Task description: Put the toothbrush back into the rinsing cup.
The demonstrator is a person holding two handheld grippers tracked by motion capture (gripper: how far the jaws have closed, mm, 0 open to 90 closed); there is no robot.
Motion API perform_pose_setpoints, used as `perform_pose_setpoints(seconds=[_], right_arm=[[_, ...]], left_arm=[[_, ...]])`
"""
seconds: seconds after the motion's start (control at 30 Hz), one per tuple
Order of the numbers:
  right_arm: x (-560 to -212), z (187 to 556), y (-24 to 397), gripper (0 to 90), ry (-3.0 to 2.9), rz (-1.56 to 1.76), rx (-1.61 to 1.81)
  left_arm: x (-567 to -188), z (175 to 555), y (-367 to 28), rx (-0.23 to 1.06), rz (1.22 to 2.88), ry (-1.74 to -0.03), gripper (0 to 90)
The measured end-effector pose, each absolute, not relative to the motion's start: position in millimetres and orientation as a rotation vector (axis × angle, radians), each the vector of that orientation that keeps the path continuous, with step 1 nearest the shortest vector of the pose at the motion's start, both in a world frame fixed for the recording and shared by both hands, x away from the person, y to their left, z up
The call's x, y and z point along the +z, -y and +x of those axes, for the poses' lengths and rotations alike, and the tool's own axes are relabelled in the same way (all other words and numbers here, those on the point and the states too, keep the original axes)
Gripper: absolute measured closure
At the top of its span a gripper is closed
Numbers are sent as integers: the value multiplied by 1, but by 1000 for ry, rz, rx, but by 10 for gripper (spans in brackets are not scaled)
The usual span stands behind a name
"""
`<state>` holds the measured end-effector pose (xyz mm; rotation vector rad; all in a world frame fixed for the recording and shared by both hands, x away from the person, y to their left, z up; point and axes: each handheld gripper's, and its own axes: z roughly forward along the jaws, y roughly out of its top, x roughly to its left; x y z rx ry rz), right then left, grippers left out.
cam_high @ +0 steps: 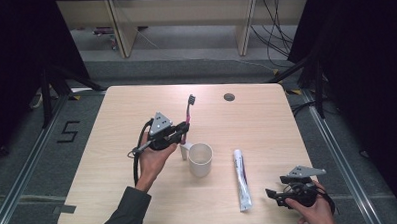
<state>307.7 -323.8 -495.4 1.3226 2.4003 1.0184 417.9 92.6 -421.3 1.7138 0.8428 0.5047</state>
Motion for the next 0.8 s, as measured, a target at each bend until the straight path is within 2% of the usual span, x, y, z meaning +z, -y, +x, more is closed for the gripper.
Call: perform_pose_setpoints(seconds=[0.8], right_arm=[[-496, 307, 322, 221, -2414, 1330, 1017]], left_arm=[[-443, 407, -104, 477, 1788, -869, 800]])
